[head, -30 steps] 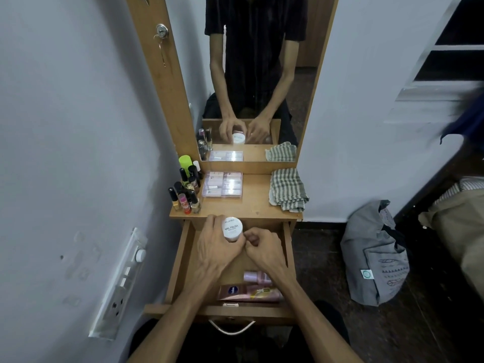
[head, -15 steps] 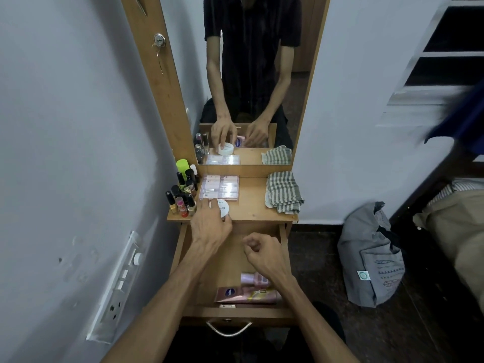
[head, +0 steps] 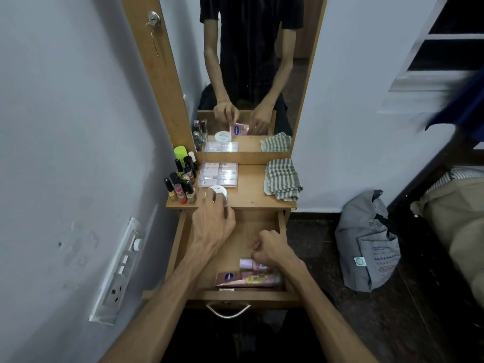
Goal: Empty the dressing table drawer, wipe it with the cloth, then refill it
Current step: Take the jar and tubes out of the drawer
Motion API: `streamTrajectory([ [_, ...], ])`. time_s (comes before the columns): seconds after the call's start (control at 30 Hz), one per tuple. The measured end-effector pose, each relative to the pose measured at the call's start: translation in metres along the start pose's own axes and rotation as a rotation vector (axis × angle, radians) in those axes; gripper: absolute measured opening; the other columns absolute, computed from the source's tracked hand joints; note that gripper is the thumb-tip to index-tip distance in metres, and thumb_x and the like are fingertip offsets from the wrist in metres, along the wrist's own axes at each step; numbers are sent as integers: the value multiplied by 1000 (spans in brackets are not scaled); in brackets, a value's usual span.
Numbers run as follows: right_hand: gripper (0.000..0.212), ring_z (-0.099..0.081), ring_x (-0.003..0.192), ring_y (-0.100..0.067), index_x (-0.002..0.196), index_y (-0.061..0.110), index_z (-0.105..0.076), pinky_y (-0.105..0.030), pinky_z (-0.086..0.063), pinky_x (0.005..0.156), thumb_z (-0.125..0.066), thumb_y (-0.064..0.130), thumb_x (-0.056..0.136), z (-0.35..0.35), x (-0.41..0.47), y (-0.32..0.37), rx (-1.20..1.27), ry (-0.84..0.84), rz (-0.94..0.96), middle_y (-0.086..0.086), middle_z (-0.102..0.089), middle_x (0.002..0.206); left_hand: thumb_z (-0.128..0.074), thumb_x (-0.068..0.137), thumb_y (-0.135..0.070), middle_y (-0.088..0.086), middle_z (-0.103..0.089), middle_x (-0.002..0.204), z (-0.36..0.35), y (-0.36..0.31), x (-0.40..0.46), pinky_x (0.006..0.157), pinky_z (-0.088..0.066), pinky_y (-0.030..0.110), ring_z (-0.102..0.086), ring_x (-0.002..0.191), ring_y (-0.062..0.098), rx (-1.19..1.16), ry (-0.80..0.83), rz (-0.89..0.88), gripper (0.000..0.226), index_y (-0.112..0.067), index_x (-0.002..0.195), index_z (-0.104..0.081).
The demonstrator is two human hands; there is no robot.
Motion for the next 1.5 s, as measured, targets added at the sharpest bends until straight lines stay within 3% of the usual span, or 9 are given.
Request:
streamTrajectory([
  [0.1, 27, -62, 95, -16, 110, 16, -67, -30, -54, 84, -74, 15, 84, -7, -3, 2, -89, 54, 8, 2, -67, 107, -63, 82, -28, -3, -65, 74, -7, -1, -25, 56, -48, 28, -59, 62, 16, -100, 135, 25, 11, -18, 80, -59],
  [0.23, 35, -64, 105, -22, 119, 16, -66, -39, -55, 95, -75, 20, 86, -17, -4, 1, -194, 140, 20, -4, -67, 119, -61, 83, -42, -5, -60, 63, -25, 16, -55, 52, -37, 22, -51, 54, 12, 120, 542, 253, 29, -17, 69, -61],
  [0.33, 36, -63, 106, -22, 121, 16, -65, -40, -55, 95, -75, 26, 88, -23, -3, -1, -223, 154, 5, -5, -66, 122, -63, 84, -50, -7, -50, 65, -30, 32, -76, 51, -32, 24, -48, 57, 9, 177, 761, 356, 36, -18, 73, -51],
  [0.47, 38, -63, 102, -20, 119, 20, -65, -34, -52, 85, -76, 34, 86, -27, -1, -1, -243, 141, -6, -2, -66, 117, -64, 86, -46, -6, -55, 76, -35, 44, -93, 51, -30, 25, -50, 65, 8, -19, 942, 518, 28, -25, 76, -50],
  [0.67, 29, -61, 92, -16, 109, 22, -68, -32, -48, 75, -76, 36, 85, -29, 0, -1, -243, 113, -17, 0, -67, 107, -71, 81, -36, 2, -70, 82, -37, 44, -95, 60, -47, 28, -64, 72, 16, -210, 908, 656, 21, -18, 86, -63],
  [0.83, 28, -60, 95, -15, 107, 21, -68, -33, -52, 83, -77, 35, 85, -26, 3, -3, -191, 59, -16, 0, -66, 109, -69, 85, -21, 8, -75, 71, -42, 45, -104, 50, -53, 25, -68, 51, 13, -443, 789, 858, 20, -14, 98, -56],
  [1.03, 30, -61, 99, -16, 112, 16, -69, -34, -52, 89, -75, 32, 88, -15, 2, -2, -153, -24, -6, -2, -67, 112, -69, 84, 6, 16, -72, 92, -37, 38, -98, 51, -59, 26, -73, 72, 22, -932, 537, 1077, 19, -3, 98, -60],
  [1.2, 21, -66, 86, -10, 107, 17, -70, -25, -55, 77, -68, 33, 93, 3, -6, 3, -64, -140, 9, 1, -71, 99, -69, 85, 4, 8, -77, 87, -17, 26, -82, 56, -58, 23, -74, 73, 16, -940, 509, 925, 19, -12, 95, -73],
  [1.5, 19, -63, 74, -2, 95, 20, -70, -27, -57, 72, -76, 35, 84, 54, -20, 18, 238, -449, 83, 11, -68, 81, -73, 86, -7, 0, -77, 88, 43, 3, -24, 63, -53, 23, -73, 80, 15, -801, 338, 515, 16, -14, 99, -79],
])
Point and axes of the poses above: each hand's wrist, its own x-axis towards the middle knuckle, its own z-axis out of the back of the hand, y = z × x, the point moved 4 cm from there along x, towards the middle knuckle
